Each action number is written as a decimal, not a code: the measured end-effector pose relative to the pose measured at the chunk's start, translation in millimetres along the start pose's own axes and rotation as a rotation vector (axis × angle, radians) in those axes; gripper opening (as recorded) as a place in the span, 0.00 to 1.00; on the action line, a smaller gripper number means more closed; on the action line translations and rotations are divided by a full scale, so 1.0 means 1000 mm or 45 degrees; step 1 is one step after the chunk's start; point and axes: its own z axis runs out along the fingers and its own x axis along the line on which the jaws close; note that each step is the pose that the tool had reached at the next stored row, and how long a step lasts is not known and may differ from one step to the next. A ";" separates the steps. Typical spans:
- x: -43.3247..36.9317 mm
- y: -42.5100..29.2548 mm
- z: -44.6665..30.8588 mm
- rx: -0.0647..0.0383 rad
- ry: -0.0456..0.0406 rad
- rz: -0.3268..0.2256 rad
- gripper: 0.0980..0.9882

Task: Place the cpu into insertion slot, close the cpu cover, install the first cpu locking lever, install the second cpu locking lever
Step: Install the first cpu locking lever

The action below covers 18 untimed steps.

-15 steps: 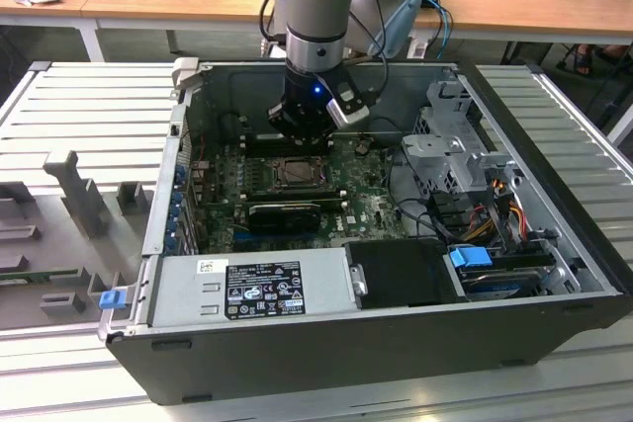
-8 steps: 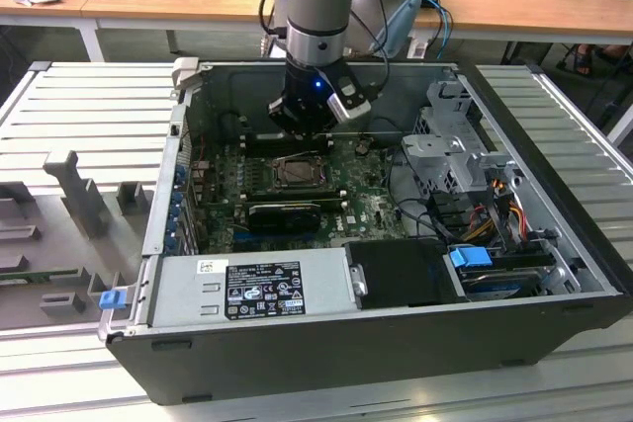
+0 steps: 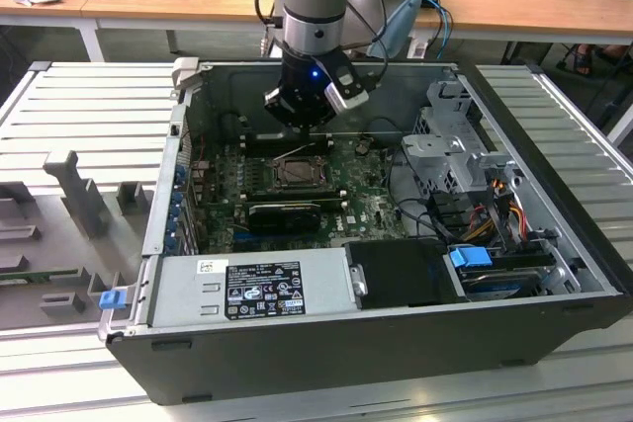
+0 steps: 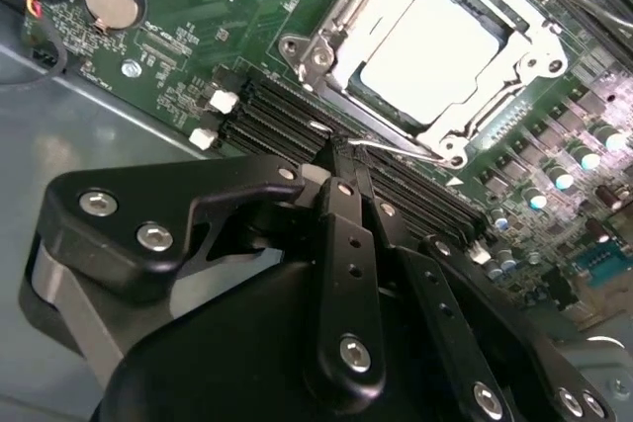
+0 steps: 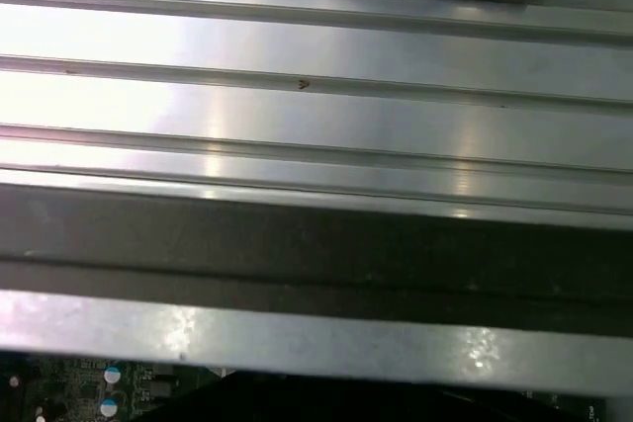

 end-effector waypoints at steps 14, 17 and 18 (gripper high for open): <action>-0.0045 -0.0030 0.0039 0.000 0.000 0.000 0.01; -0.0050 -0.0034 0.0079 0.000 0.000 0.000 0.01; -0.0050 -0.0035 0.0092 0.000 0.000 0.000 0.01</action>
